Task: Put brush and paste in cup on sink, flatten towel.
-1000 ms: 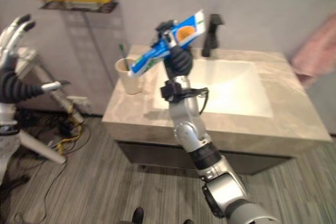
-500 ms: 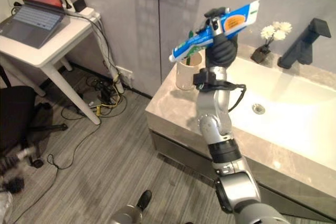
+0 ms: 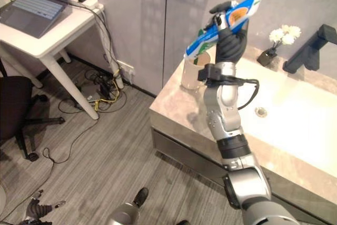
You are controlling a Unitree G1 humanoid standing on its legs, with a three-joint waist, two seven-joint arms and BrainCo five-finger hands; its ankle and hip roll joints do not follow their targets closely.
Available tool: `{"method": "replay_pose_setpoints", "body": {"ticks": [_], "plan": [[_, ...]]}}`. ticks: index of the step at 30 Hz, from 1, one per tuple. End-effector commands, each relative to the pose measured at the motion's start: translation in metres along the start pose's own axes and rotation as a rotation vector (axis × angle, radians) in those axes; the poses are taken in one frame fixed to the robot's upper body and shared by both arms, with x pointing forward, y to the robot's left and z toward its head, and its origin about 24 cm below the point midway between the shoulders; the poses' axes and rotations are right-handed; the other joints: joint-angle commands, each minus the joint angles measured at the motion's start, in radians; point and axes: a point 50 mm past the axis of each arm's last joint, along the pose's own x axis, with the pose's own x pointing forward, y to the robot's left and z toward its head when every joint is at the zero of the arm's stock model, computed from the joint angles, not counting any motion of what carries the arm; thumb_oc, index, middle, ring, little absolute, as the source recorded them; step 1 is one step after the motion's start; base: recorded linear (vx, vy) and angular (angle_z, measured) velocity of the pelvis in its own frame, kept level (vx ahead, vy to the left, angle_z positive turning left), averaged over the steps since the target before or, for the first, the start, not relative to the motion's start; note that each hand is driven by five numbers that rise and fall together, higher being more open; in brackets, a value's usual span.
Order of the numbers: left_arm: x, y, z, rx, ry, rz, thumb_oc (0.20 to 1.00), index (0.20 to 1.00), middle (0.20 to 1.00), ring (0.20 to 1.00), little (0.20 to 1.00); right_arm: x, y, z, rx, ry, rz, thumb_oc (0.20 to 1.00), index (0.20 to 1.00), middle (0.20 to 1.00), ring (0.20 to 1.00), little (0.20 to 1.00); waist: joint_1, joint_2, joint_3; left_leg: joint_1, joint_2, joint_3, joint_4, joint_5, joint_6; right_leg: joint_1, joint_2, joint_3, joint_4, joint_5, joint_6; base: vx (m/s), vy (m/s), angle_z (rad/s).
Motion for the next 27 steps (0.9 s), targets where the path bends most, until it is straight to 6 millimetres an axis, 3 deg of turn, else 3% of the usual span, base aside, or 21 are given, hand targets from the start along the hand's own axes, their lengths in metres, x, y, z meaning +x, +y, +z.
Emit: {"method": "replay_pose_setpoints", "body": {"ticks": [1, 8, 27], "plan": [[0.004, 0.011, -0.002, 0.053, -0.003, 0.031, 1.000, 1.000, 1.000, 1.000, 1.000, 0.022, 0.022, 0.028, -0.068, -0.152, 0.113, 0.200, 0.200, 0.200, 0.200, 0.200, 0.004, -0.005, -0.042, -0.008, 0.026, 0.021, -0.002, -0.050, 0.037, 0.083, -0.038, 0.005, 0.005, -0.055, 0.062, 0.00, 0.000, 0.00], [0.005, 0.005, 0.003, 0.069, -0.025, 0.021, 1.000, 1.000, 1.000, 1.000, 1.000, 0.032, 0.027, 0.028, -0.265, -0.182, 0.124, 0.200, 0.200, 0.200, 0.200, 0.200, 0.006, -0.005, -0.030, -0.025, 0.018, 0.015, -0.002, -0.049, 0.043, 0.065, -0.041, 0.009, 0.005, -0.047, 0.070, 0.02, 0.027, -0.01], [0.003, -0.008, 0.002, 0.073, -0.021, 0.003, 1.000, 1.000, 1.000, 1.000, 1.000, 0.024, 0.031, 0.002, -0.361, -0.080, 0.181, 0.200, 0.200, 0.200, 0.200, 0.200, -0.008, -0.014, -0.015, -0.032, 0.009, 0.027, -0.002, -0.053, 0.054, 0.044, -0.047, 0.032, 0.005, -0.033, 0.077, 0.00, 0.016, -0.02]]}}
